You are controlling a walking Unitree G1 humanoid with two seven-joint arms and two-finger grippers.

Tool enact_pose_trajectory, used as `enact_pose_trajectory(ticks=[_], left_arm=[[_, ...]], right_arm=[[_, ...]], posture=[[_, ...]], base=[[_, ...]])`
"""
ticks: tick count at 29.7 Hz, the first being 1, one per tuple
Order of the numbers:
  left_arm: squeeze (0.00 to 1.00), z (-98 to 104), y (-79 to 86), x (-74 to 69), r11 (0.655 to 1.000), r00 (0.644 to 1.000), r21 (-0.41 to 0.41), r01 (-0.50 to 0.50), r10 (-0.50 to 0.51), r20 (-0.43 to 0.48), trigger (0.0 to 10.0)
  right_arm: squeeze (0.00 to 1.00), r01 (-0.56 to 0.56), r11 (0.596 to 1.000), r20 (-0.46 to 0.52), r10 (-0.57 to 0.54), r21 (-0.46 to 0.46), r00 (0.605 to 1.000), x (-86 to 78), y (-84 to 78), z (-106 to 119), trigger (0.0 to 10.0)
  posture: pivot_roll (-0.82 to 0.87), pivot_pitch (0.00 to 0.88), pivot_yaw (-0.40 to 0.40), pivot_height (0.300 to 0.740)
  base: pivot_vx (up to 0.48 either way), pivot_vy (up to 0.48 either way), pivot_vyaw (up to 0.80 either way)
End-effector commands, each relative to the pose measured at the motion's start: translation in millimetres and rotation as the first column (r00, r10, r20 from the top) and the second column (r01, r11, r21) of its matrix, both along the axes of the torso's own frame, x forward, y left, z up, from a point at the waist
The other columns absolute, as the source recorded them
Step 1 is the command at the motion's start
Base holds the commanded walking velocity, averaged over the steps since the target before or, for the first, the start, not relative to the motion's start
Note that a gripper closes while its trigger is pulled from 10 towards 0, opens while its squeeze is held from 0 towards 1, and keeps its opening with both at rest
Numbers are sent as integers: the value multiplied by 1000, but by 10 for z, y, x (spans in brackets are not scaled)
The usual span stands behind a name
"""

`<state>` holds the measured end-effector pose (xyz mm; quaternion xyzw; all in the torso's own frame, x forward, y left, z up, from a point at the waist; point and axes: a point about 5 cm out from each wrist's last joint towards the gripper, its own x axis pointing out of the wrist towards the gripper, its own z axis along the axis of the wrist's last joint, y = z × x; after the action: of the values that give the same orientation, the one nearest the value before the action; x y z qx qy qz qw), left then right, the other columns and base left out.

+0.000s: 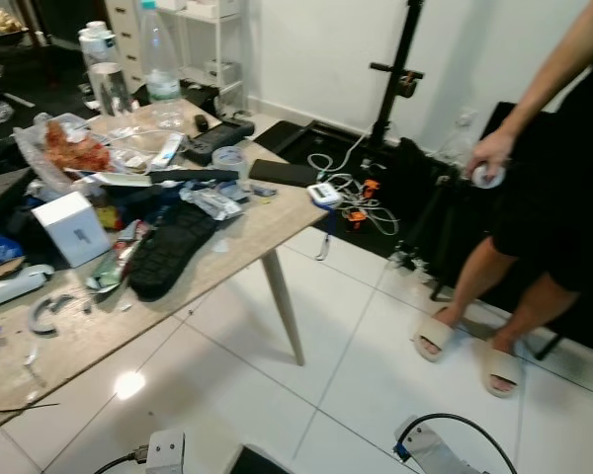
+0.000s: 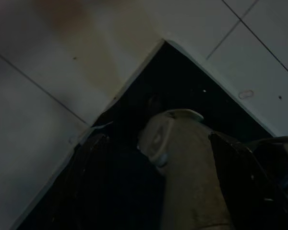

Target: Picking trash to rubbish bin

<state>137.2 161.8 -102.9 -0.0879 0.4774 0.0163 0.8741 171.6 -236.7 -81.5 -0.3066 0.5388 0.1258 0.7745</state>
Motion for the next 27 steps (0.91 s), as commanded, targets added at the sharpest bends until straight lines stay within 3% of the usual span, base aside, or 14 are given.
enact_pose_trajectory(ticks=[1, 8, 11, 27], left_arm=[[0, 2, 51, 3, 1000, 1000, -5, 6, -6, -6, 10000], [0, 104, 122, 236, 999, 996, 2, 38, -38, 76, 10000], [0, 111, 144, 248, 999, 996, 10, 48, -49, 77, 10000], [0, -3, 114, -42, 989, 989, 21, 149, -149, -21, 10000]], right_arm=[[0, 17, 1000, -18, -17, 7, 1000, -60, 11, -30, 10000], [0, 64, 998, -64, -63, 18, 996, -272, 25, -118, 10000], [0, 74, 997, -74, -73, 17, 995, -317, 16, -132, 10000], [0, 139, 990, -71, -138, 12, 988, -384, -62, -136, 10000]], posture=[[-16, 19, -21, 740], [-28, 21, 14, 740], [-34, 23, 24, 740], [-48, 28, 44, 740]], base=[[0, 0, 800], [0, 0, 800], [0, 0, 800], [0, 0, 800]])
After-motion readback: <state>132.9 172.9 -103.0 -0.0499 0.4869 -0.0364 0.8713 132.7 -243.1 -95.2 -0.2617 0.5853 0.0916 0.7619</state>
